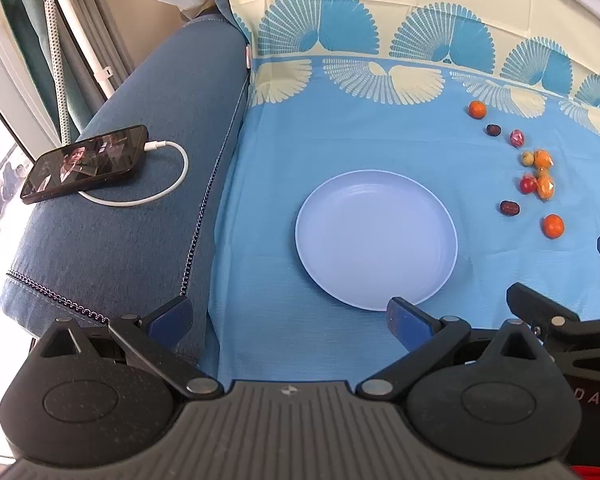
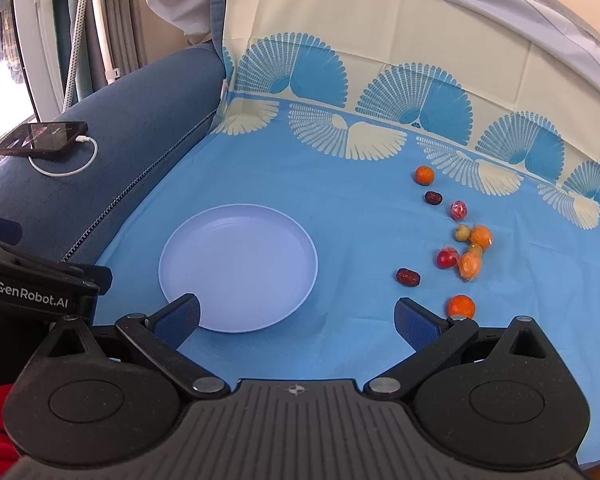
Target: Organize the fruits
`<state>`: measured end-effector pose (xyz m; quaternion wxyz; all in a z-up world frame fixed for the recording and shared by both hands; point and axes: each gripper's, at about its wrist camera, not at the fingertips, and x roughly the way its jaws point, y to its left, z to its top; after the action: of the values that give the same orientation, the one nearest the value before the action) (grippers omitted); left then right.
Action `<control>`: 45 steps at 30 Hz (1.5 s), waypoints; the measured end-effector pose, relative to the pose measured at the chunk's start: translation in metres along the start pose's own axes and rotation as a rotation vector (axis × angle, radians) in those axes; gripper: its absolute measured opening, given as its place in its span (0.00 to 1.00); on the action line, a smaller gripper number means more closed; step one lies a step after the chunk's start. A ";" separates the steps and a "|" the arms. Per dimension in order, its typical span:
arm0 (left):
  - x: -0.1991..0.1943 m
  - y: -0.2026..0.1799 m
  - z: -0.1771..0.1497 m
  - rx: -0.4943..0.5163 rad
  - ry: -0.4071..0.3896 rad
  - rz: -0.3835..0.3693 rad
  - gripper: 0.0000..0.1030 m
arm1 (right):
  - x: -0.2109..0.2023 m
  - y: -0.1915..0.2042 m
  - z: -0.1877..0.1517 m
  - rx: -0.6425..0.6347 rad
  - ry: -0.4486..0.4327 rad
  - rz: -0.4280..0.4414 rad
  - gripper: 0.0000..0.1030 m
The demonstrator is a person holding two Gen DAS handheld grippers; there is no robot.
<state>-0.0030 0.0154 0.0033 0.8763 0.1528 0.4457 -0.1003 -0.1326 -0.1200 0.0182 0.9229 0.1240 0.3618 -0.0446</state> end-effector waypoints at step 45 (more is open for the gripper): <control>0.008 0.004 0.000 0.009 0.027 -0.003 1.00 | 0.049 -0.022 0.006 0.003 0.107 0.073 1.00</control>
<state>0.0024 0.0185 -0.0023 0.8695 0.1576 0.4570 -0.1017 -0.0960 -0.1421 -0.0152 0.9030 0.1408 0.4058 -0.0050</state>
